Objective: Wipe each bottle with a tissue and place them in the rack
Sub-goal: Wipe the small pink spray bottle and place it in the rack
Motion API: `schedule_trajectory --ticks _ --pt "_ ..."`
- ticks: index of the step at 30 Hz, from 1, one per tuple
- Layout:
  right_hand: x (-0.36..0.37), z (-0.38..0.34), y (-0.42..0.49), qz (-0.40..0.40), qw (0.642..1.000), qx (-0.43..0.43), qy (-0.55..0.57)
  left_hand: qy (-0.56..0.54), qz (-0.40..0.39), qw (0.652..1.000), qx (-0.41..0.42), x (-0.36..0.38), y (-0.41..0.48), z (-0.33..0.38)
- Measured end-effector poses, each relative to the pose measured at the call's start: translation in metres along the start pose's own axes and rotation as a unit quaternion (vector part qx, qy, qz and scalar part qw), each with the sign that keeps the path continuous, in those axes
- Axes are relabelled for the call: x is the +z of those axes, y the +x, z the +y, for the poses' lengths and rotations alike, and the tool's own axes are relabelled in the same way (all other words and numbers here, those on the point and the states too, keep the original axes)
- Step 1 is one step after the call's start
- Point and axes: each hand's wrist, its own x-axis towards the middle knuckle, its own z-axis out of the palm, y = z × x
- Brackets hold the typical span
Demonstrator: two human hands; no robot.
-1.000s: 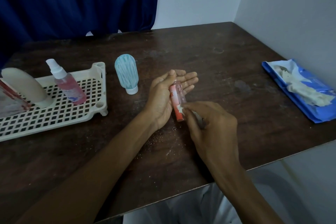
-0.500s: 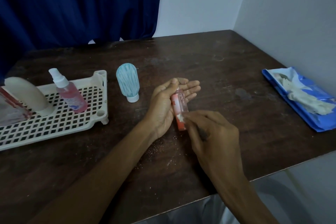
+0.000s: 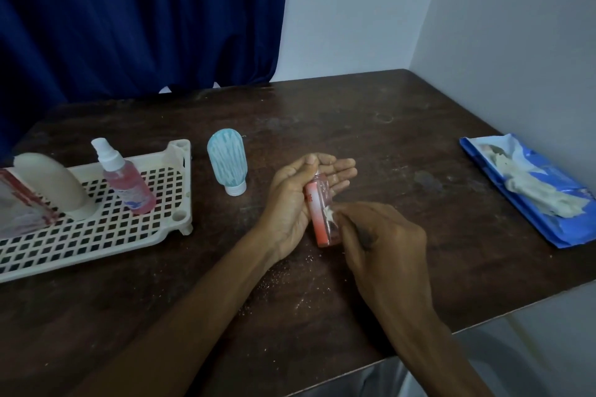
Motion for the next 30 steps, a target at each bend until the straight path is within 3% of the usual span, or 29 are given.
schedule_trajectory --ticks 15,20,30 --pt "0.010 -0.005 0.022 0.016 1.000 0.004 -0.003 0.001 -0.009 1.000 0.003 0.001 0.002 0.003" --pt "0.009 -0.015 0.017 -0.005 0.999 -0.041 0.005 0.002 -0.001 1.000 0.003 0.001 0.002 0.003" --pt "0.010 -0.010 0.029 0.006 1.000 -0.005 0.014 0.009 -0.011 1.000 0.002 0.002 -0.001 0.005"
